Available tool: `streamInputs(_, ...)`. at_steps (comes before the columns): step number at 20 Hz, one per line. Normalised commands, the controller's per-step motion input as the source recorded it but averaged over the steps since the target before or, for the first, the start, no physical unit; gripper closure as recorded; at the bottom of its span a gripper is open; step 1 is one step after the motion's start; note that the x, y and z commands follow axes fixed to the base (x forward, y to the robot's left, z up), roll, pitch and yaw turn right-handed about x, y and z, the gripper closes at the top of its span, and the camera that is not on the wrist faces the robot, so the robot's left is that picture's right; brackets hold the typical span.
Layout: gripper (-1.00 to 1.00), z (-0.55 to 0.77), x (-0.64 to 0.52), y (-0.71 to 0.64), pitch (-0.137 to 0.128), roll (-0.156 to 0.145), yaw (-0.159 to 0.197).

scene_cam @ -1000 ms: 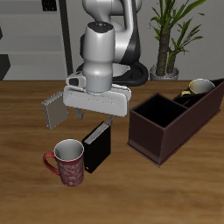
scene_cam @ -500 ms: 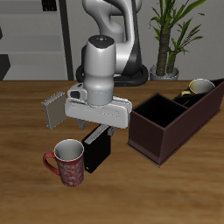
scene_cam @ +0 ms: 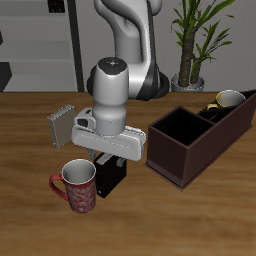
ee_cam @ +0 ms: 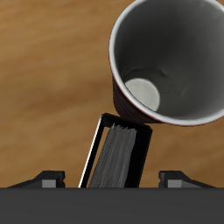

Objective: Place the white-yellow mug into the left desk caddy's left compartment and place the black book into the left desk caddy's front compartment

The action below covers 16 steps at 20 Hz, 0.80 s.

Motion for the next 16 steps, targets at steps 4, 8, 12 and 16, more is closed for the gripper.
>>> streamInputs(4,1.0,-0.09,0.0,-0.04,0.011,-0.003,0.004)
streamInputs(8,1.0,0.14,-0.24,0.12,-0.034,0.007,0.004)
streamInputs(12,1.0,0.37,-0.27,0.14,-0.073,-0.014,0.023)
streamInputs(16,1.0,0.53,-0.5,0.18,-0.082,0.001,-0.013)
